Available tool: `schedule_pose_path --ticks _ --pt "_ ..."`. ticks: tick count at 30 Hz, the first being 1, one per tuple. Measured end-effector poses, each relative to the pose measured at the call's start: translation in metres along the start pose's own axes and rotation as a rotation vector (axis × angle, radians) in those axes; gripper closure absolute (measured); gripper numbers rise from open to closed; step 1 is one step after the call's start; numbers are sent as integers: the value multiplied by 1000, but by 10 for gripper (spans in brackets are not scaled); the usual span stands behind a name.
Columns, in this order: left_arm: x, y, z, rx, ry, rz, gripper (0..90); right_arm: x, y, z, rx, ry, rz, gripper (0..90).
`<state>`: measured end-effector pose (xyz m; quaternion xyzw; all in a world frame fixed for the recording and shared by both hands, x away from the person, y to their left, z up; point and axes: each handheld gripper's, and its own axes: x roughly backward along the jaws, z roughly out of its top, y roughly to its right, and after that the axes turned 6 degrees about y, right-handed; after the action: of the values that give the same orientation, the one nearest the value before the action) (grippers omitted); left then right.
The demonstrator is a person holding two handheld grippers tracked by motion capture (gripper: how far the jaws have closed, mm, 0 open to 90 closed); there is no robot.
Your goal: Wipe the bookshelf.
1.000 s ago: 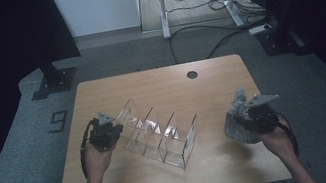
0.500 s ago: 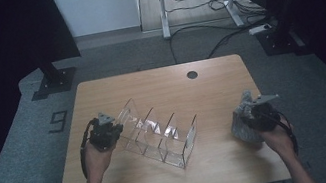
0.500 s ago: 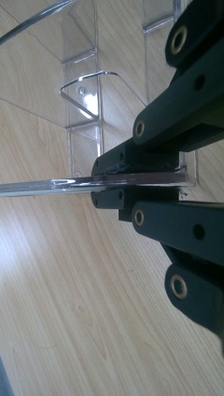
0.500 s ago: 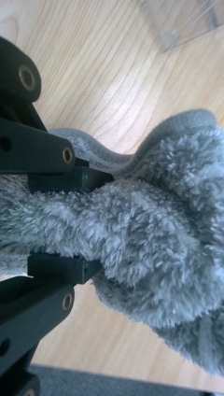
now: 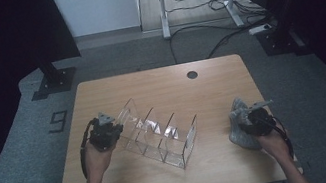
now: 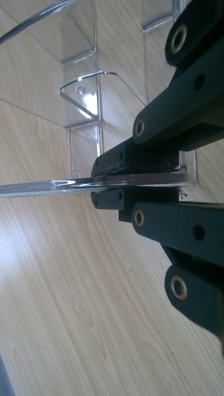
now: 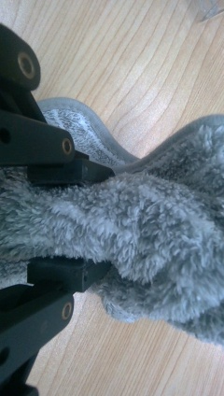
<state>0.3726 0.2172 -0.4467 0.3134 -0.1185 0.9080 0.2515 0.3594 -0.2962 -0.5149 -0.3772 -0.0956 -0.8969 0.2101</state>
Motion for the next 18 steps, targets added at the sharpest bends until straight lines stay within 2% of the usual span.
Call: schedule_pose_path --ticks 4,10,18 --pt "0 0 1 -5 -5 -4 825 4 0 2 -3 8 -1 557" --pt "2 -1 1 -5 9 -12 753 19 1 9 -2 56 4 413" --pt "16 -2 5 0 47 -10 484 36 -7 25 55 98 69 295"
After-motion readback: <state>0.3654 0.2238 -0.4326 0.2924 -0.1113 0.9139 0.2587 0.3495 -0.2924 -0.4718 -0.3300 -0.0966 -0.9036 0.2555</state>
